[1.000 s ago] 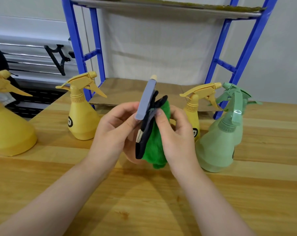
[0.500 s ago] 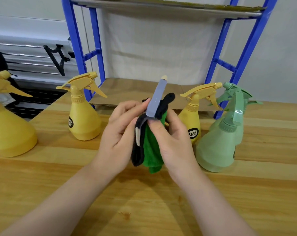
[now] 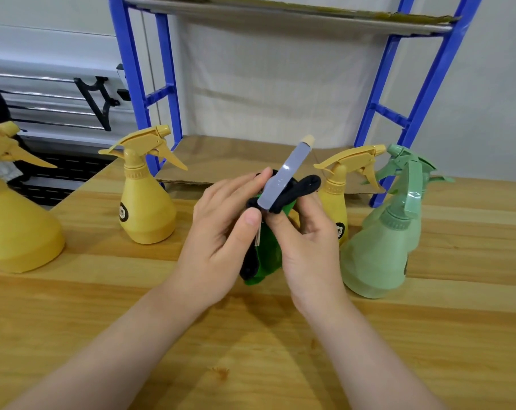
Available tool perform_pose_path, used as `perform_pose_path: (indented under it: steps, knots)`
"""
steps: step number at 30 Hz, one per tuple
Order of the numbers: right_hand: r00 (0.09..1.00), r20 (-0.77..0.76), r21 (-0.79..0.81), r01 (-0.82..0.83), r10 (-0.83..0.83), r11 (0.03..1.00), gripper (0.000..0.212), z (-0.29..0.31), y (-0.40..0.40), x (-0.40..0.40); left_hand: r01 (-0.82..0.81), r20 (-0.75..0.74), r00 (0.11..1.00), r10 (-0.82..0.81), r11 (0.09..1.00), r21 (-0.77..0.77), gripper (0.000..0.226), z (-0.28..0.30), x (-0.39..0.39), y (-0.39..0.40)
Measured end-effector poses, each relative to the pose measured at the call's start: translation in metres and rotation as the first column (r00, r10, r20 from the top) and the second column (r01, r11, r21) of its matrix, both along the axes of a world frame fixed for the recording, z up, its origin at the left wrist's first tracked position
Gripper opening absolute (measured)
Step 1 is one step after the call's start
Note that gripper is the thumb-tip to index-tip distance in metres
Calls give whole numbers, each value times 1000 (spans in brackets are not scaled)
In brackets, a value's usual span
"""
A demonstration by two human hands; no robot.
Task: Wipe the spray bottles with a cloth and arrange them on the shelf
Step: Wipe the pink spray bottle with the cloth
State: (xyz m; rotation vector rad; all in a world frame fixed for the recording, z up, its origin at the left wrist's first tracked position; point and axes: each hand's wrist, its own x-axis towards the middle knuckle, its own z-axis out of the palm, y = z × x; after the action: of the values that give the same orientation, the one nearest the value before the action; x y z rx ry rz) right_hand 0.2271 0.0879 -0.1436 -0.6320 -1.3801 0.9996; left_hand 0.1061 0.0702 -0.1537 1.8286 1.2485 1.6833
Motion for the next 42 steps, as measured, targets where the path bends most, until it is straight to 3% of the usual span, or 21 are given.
perform_pose_path:
  steps: [3,8,14,18,23,29,34,38,42]
  knots:
    - [1000,-8,5,1,-1,1000,17,-1,-1,0,54,65,997,-52,998,-21,38,5,2,-1]
    - [988,0,6,154,-154,988,17,-5,5,0,41,87,996,-36,997,-62,33,2,-7,3]
    - [979,120,84,155,-164,984,18,-3,7,1,52,126,991,-47,998,-40,29,3,-11,5]
    - [982,186,36,35,-41,999,19,5,8,11,114,294,952,-82,989,-94,17,10,-3,-2]
    - [946,307,118,71,-104,991,20,14,4,29,199,427,895,-126,971,-131,23,23,10,-7]
    - [962,265,54,47,-60,997,19,19,-17,66,303,602,789,-122,930,-208,22,23,38,-13]
    - [989,113,-155,108,-90,982,21,17,-41,101,233,526,845,-95,951,-204,14,25,57,-10]
    - [979,140,-224,174,-145,959,19,13,-56,123,146,350,933,-83,977,-158,20,23,69,-5]
    - [967,196,-254,213,-165,944,15,14,-64,131,143,363,928,-82,979,-143,19,22,80,-1]
